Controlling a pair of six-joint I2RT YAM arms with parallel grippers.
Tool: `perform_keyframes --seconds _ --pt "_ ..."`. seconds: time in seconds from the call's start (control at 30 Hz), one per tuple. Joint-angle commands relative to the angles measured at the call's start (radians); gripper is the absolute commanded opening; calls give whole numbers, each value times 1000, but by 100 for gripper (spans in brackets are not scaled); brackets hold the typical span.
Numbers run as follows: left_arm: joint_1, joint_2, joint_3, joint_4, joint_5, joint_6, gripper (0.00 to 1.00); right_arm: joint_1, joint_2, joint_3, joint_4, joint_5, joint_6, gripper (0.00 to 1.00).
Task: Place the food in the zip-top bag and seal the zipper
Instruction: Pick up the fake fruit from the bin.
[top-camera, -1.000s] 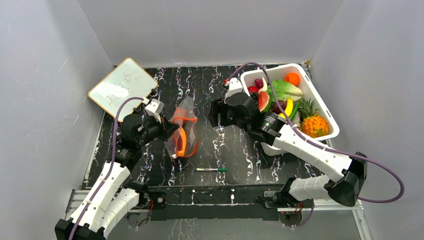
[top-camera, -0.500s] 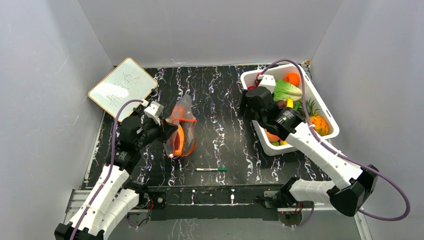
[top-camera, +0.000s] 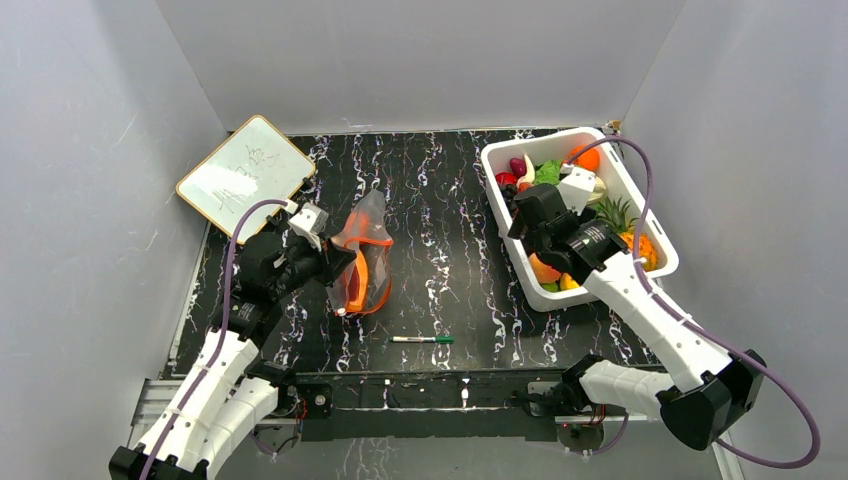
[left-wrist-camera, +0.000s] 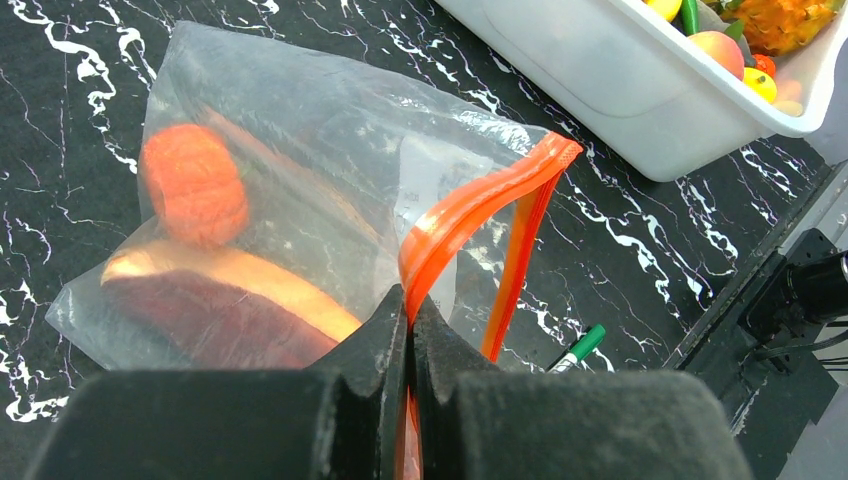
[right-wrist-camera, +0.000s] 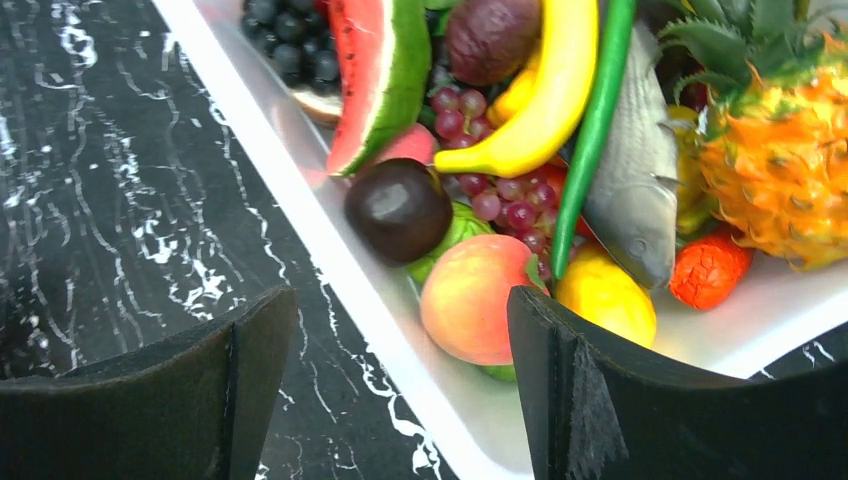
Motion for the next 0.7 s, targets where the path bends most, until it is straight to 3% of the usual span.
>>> perform_keyframes --seconds 0.0,0.3,0.67 --pt "0 -11 0 25 5 12 0 -40 -16 -41 -16 62 90 76" --pt "-1 -17 1 19 0 15 0 -153 13 -119 8 6 108 74" --pt "-1 -14 0 22 1 15 0 -192 12 -229 109 -91 133 76"
